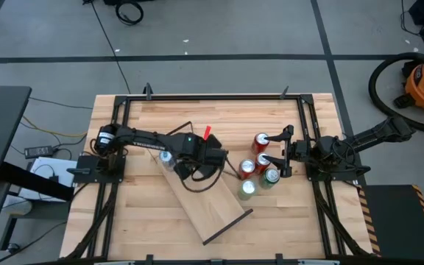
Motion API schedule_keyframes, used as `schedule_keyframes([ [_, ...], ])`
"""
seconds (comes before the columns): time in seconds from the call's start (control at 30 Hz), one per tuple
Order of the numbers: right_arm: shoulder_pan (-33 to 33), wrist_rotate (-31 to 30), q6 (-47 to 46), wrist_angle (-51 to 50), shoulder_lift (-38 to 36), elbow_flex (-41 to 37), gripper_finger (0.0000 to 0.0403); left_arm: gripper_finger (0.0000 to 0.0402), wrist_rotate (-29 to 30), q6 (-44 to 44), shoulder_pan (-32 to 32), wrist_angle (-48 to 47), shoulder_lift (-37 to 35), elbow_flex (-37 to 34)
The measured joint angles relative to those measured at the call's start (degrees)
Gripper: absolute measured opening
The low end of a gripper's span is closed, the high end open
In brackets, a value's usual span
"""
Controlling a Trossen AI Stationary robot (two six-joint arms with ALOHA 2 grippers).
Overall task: Place canned beverage on shelf
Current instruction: Put the orange white soda can on the shelf
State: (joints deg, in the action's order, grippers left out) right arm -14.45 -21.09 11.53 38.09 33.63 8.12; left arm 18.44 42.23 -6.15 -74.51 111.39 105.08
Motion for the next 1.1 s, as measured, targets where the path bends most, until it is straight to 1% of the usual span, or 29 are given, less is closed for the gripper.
schedule_keyframes([
  [0.1,0.01,-0.01,0.00,0.00,0.00,0.00,0.0318,0.0396,-1.61,-6.89,2.28,0.49,0.00,2.12],
  [0.27,0.01,0.01,0.02,0.00,0.00,0.00,0.0318,0.0396,-1.97,-23.00,6.31,-0.05,-0.09,3.28],
  [0.33,-0.01,0.01,0.02,0.00,0.00,0.00,0.0318,0.0396,-3.59,-27.40,7.61,-1.51,-0.09,3.25],
  [0.47,-0.01,-0.01,0.22,0.00,0.00,0.00,0.0318,0.0396,-7.70,-37.41,9.70,-1.43,-0.09,3.25],
  [0.63,0.01,-0.05,0.12,-0.02,0.00,0.00,0.0318,0.0396,-13.24,-52.79,12.25,-2.71,-0.09,3.23],
  [0.9,0.01,-0.05,0.12,-0.02,0.00,0.00,0.0318,0.0396,-13.30,-64.41,12.37,-3.23,-0.07,3.23],
  [0.97,0.01,-0.05,0.08,-0.02,0.00,0.00,0.0318,0.0396,-11.48,-67.09,12.42,-5.22,-0.07,3.23],
  [1.03,0.00,-0.05,0.07,-0.02,0.00,0.00,0.0318,0.0396,-8.40,-68.25,12.44,-7.92,-0.07,3.21],
  [1.1,0.00,-0.05,0.05,-0.02,0.00,0.00,0.0318,0.0396,-7.50,-69.09,12.43,-9.84,-0.07,3.21],
])
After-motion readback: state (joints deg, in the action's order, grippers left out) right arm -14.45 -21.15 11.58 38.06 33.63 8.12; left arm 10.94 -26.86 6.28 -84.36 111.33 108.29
